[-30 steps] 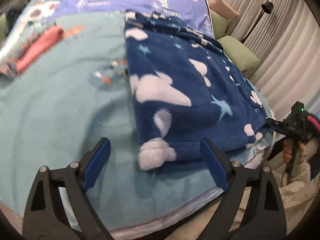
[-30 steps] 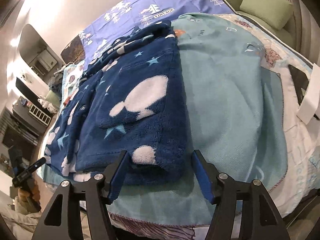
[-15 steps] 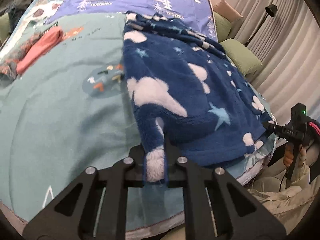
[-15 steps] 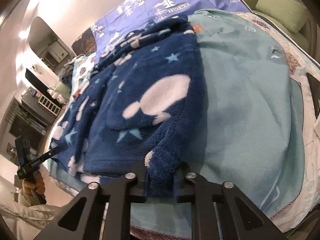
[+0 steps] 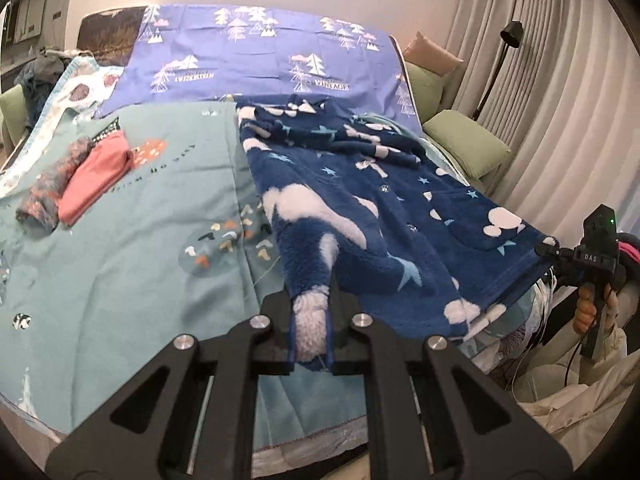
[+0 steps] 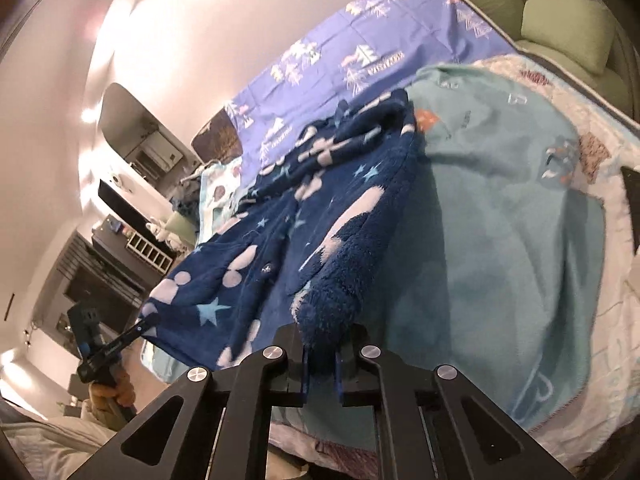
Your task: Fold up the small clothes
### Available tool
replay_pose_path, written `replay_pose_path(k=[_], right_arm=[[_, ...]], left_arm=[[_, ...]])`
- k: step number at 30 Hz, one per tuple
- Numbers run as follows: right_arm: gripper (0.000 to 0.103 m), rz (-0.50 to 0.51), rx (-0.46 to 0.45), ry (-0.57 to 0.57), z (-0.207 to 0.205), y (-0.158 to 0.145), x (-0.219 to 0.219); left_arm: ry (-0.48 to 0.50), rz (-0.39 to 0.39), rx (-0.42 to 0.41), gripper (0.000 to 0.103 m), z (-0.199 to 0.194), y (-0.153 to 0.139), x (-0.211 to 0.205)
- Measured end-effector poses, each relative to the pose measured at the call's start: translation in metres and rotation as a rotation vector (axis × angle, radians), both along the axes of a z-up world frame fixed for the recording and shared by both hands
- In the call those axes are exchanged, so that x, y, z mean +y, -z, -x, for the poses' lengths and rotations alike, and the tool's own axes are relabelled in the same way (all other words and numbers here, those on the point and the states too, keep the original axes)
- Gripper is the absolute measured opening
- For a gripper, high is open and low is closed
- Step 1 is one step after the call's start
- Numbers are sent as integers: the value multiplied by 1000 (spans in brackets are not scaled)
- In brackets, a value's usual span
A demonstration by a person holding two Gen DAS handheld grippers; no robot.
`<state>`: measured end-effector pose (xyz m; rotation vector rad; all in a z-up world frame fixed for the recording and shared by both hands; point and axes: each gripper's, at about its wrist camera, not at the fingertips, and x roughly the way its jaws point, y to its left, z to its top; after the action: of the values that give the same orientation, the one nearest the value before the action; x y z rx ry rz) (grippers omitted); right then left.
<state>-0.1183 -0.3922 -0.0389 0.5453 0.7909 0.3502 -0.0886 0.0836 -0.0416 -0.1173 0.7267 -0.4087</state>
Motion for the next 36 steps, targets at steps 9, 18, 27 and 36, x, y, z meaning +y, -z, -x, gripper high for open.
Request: replay_pose_path(k=[9,18,27,36], right_arm=[[7,42,-48,-33,35,-23,13],[7,118,-152,1,61,-59,14],[7,111,-243,43,3,-83,4],[7,137,-318,100,-45,-111,-4]], left_arm=[[13,-5,19,11,30,-13,10],[20,-75,-80,12,57,-55,10],[18,-102,-216,12,-7,-85,-11],[-61,-30,-277,12,-55,-101,-7]])
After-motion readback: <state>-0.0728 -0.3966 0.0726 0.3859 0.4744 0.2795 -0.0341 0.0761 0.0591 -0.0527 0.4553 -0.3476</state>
